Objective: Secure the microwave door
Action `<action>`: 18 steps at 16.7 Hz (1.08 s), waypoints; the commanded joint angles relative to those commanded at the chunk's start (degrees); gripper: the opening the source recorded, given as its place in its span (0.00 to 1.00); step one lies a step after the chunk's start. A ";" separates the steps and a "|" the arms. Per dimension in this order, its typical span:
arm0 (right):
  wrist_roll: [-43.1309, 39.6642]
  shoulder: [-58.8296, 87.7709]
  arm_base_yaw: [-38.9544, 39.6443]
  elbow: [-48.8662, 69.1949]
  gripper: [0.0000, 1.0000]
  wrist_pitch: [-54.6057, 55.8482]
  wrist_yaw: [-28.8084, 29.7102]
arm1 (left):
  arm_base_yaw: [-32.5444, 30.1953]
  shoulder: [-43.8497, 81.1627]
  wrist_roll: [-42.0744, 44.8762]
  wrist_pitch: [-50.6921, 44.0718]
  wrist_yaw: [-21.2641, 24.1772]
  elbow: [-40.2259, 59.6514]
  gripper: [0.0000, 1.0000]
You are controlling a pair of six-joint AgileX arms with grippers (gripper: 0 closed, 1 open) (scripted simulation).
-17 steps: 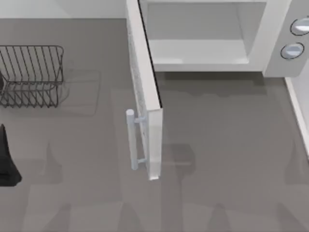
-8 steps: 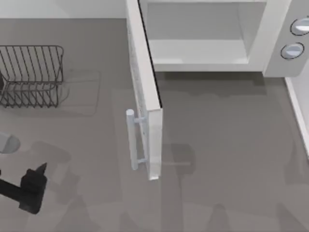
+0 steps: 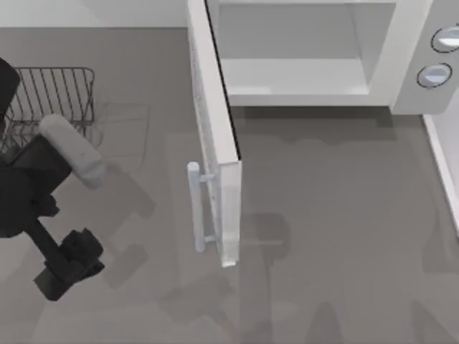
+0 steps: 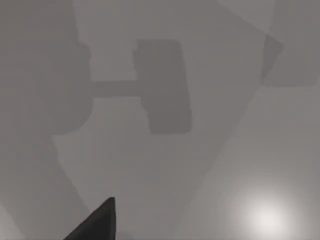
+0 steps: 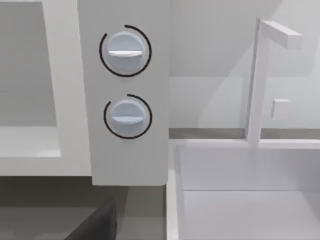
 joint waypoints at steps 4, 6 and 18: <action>0.00 0.00 0.00 0.00 1.00 0.00 0.00 | -3.04 15.82 8.36 -13.64 3.72 20.36 1.00; 0.00 0.00 0.00 0.00 1.00 0.00 0.00 | -4.16 22.04 12.16 -18.64 5.46 30.58 1.00; 0.00 0.00 0.00 0.00 1.00 0.00 0.00 | -6.04 34.95 23.43 -26.38 10.93 62.58 1.00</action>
